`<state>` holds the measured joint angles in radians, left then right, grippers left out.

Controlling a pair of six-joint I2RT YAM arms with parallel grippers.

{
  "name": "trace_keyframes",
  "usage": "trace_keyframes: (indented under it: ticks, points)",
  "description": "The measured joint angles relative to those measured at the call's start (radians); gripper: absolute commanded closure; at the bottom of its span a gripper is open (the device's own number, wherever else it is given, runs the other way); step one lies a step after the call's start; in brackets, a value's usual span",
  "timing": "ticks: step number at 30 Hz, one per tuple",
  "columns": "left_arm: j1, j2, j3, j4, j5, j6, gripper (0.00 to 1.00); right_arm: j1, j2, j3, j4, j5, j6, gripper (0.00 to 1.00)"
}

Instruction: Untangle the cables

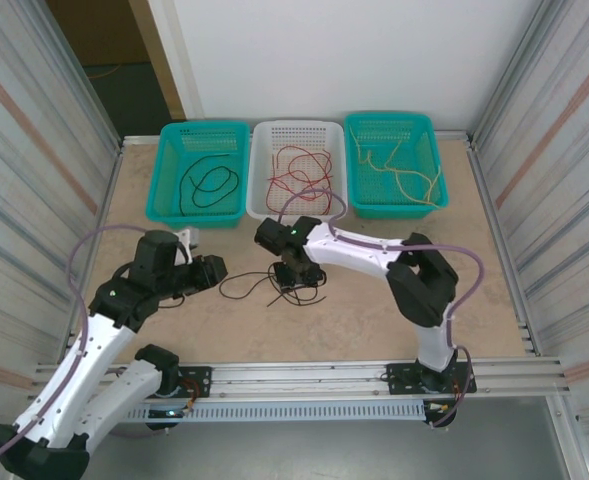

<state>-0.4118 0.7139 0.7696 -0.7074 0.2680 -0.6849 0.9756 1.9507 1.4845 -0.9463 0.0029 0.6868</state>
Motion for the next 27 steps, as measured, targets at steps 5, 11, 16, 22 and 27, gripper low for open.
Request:
trace_keyframes:
  ticks: [5, 11, 16, 22, 27]
  points:
    - [0.000, -0.019, -0.007, 0.002, -0.007, 0.000, 0.66, -0.003, 0.080, 0.095, -0.040, -0.008, -0.085, 0.58]
    - [0.000, -0.016, -0.023, -0.003, -0.007, -0.001, 0.66, -0.047, 0.167, 0.237, -0.026, -0.017, -0.153, 0.62]
    - [0.000, -0.024, -0.023, -0.013, -0.009, 0.000, 0.66, -0.073, 0.244, 0.266, -0.023, -0.034, -0.180, 0.60]
    - [0.000, -0.031, -0.023, -0.023, -0.015, 0.000, 0.66, -0.072, 0.288, 0.291, -0.041, -0.059, -0.204, 0.82]
    - [0.000, -0.037, -0.023, -0.029, -0.018, 0.000, 0.66, -0.060, 0.287, 0.292, -0.042, -0.058, -0.201, 1.00]
